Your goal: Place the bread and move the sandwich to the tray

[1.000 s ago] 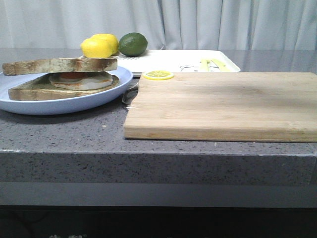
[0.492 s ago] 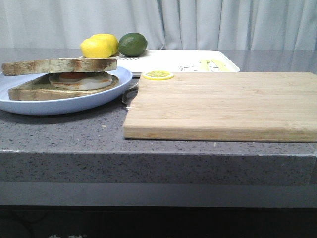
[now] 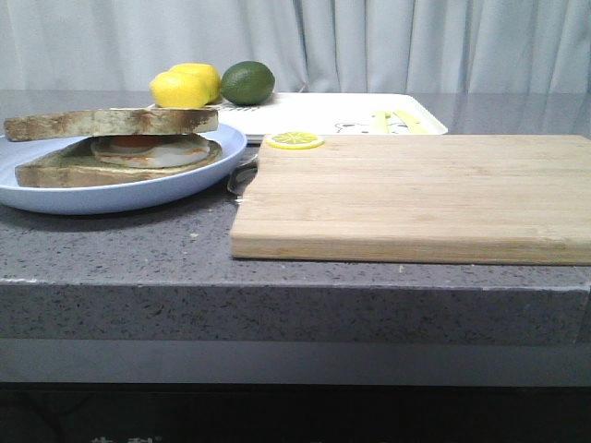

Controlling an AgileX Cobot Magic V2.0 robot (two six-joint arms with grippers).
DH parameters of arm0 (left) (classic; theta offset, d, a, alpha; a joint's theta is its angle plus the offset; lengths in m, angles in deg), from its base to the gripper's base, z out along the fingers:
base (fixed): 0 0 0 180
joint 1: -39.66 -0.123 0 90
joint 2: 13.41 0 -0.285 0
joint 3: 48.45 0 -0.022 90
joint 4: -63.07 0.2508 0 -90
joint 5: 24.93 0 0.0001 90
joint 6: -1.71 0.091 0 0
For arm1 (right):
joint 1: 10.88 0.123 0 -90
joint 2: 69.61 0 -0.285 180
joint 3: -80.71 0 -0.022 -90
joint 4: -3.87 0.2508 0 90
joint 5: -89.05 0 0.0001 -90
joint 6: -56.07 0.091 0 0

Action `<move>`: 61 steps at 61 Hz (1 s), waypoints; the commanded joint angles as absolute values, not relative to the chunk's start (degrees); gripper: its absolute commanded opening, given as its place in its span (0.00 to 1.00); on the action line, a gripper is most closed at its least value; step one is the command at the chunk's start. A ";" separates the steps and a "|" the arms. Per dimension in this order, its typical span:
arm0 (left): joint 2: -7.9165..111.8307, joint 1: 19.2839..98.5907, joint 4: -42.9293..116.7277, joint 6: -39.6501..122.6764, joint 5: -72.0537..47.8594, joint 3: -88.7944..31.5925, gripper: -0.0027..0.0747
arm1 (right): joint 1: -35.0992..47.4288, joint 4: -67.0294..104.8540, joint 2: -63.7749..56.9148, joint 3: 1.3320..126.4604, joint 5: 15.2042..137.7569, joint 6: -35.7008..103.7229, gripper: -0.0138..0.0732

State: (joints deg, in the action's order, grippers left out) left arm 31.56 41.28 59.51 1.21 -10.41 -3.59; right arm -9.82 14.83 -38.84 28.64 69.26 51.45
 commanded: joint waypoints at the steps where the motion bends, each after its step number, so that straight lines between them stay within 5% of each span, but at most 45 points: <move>1: 32.31 41.72 58.12 0.69 -14.53 -6.05 0.73 | -9.92 15.51 -41.08 27.47 75.92 51.42 0.09; 35: 67.62 41.72 55.91 0.69 12.94 -34.26 0.73 | -9.92 15.72 -41.96 26.64 77.45 51.42 0.09; 61: 81.12 43.47 54.44 0.69 13.10 -38.44 0.73 | -9.92 15.71 -41.96 26.64 77.38 51.42 0.09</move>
